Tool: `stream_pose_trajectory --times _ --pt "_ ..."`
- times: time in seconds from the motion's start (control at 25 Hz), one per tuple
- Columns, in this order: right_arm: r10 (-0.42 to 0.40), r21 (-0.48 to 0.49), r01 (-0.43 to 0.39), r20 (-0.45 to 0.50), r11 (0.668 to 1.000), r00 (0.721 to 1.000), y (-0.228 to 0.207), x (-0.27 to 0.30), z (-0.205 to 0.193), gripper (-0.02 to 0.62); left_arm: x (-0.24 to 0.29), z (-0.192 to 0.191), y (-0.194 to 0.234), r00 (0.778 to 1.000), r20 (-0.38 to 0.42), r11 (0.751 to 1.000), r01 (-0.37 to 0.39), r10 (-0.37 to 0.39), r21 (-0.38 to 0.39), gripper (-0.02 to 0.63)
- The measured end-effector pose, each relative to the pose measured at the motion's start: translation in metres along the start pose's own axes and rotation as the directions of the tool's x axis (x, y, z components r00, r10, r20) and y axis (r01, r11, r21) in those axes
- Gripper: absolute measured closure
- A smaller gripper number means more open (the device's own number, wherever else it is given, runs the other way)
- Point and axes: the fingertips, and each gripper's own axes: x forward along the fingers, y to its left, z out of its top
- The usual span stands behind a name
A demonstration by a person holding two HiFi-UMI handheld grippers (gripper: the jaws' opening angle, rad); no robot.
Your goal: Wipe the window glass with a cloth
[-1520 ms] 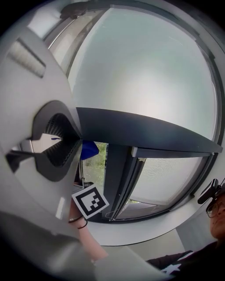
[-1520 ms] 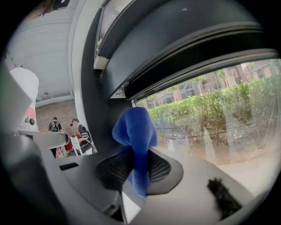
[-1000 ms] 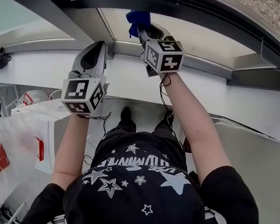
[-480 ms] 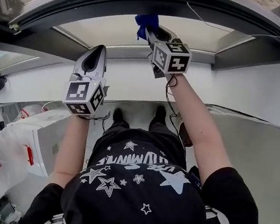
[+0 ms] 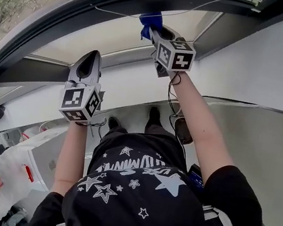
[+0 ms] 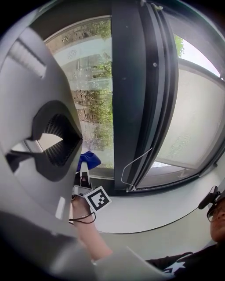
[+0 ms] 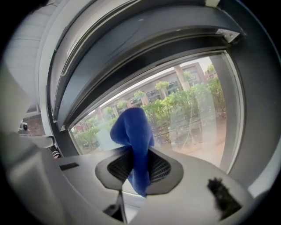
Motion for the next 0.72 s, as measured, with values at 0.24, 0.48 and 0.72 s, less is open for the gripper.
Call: stream_pose_trajectory --times 0.24,0.48,0.72 --pt "-0.103 0.045 0.102 0.018 0.994 0.994 -0.079 -0.032 0.011 0.522 0.034 0.01 -0.047 0.999 -0.002 0.999 0.053 -0.053 0.001 0.597" --pt "-0.181 0.077 0.178 0.03 0.981 0.983 -0.139 -0.06 0.021 0.522 0.068 0.015 -0.095 0.992 0.005 0.992 0.122 -0.122 0.0 0.597" --pt "-0.244 0.083 0.238 0.063 0.968 0.968 -0.16 -0.082 0.028 0.521 0.072 0.011 -0.121 0.985 0.012 0.985 0.17 -0.169 -0.015 0.597"
